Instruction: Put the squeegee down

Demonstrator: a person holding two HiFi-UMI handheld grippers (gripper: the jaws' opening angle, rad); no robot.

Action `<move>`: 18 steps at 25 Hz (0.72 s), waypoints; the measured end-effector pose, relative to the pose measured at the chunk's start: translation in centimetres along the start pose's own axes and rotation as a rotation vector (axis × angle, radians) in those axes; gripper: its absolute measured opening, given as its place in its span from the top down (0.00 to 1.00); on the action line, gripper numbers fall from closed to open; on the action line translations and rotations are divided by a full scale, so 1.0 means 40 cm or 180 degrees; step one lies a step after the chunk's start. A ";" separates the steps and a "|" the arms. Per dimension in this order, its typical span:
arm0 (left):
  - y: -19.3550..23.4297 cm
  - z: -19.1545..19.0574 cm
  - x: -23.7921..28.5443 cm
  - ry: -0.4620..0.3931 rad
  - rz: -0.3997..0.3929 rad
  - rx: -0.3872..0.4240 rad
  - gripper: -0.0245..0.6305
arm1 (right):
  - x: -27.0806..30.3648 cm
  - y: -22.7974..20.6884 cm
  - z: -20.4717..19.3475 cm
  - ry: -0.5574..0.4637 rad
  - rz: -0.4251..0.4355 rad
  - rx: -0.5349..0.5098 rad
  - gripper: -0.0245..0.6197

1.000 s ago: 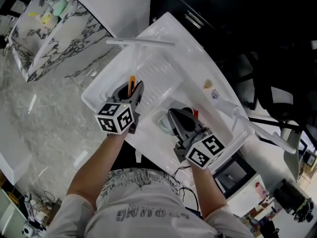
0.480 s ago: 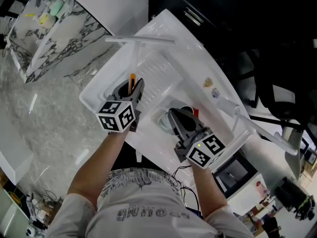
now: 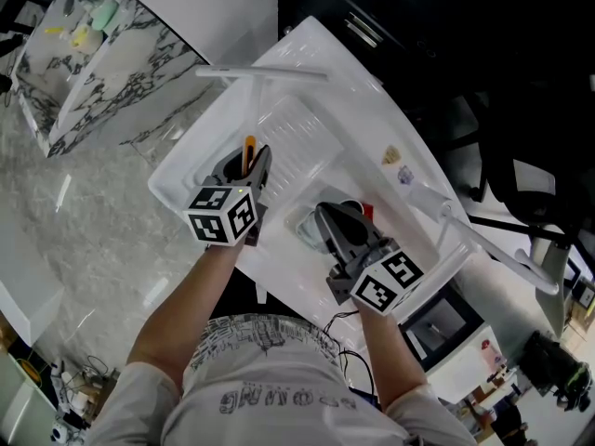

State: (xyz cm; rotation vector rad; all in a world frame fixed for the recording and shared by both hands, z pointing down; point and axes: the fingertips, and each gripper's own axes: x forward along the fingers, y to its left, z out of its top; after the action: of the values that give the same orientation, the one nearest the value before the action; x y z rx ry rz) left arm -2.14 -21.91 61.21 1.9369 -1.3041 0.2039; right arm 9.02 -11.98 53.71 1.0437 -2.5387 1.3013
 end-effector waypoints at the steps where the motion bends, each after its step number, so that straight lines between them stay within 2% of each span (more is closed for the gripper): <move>1: -0.001 -0.002 0.001 0.0021 0.0012 0.0001 0.80 | 0.000 0.000 0.002 -0.0008 0.0004 0.0013 0.95; 18: 0.001 -0.033 0.032 0.0348 0.0064 -0.0227 0.83 | 0.007 -0.001 0.008 -0.0008 0.0011 0.0023 0.95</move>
State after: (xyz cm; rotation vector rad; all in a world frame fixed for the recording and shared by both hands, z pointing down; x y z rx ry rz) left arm -1.22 -21.97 62.79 1.8277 -1.2429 0.2658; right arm 8.92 -12.39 53.64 1.0432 -2.5407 1.3121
